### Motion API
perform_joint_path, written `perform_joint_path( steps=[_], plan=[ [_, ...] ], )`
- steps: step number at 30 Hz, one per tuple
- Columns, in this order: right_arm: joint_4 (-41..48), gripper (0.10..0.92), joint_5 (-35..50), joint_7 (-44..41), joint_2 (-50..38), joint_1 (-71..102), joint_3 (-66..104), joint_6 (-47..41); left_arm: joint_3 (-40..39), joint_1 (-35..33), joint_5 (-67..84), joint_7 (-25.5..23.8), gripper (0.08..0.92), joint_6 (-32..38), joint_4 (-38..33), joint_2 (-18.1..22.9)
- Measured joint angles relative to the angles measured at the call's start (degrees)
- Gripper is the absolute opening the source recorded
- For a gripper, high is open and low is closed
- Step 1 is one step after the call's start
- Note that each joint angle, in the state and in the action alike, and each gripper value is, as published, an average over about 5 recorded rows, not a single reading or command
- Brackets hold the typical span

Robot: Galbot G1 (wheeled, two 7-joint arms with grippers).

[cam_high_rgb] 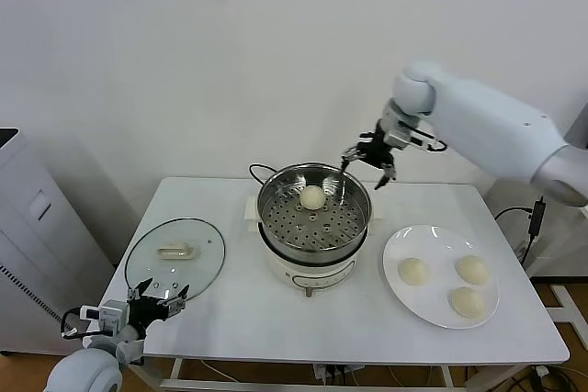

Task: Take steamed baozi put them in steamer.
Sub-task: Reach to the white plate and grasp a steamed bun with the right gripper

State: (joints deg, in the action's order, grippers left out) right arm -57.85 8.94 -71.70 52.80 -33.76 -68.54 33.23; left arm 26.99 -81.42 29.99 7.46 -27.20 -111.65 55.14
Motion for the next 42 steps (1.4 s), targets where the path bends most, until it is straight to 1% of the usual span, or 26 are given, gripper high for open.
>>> perform_joint_path(
  steps=[4, 8, 12, 17, 26, 42],
  plan=[
    [-1.2, 0.823, 4.6, -0.2, -3.3, -0.4, -2.8, -9.8, 0.0, 0.2, 0.1, 0.0, 0.823, 0.0, 0.0, -0.1],
    [-2.6, 0.823, 7.8, -0.1, -6.4, 0.0, -4.6, -17.4, 0.0, 0.3, 0.1, 0.0, 0.823, -0.1, -0.2, -0.2],
    [-3.8, 0.823, 9.6, 0.5, -9.1, 1.2, -5.6, -23.2, 0.0, 0.2, 0.1, 0.0, 0.823, -0.1, -0.2, -0.2],
    [-4.5, 0.823, 10.6, 1.9, -11.9, 3.7, -5.8, -28.3, 0.1, 0.2, 0.1, 0.0, 0.823, -0.2, -0.4, -0.2],
    [-4.1, 0.823, 9.2, 4.7, -13.7, 11.2, -1.8, -33.2, 0.0, 0.2, 0.1, 0.1, 0.823, -0.4, -0.5, -0.2],
    [-0.2, 0.823, 3.4, 6.3, -10.7, 22.2, 5.7, -35.0, 0.0, 0.0, -0.2, 0.2, 0.823, -0.6, -0.9, 0.3]
  ],
)
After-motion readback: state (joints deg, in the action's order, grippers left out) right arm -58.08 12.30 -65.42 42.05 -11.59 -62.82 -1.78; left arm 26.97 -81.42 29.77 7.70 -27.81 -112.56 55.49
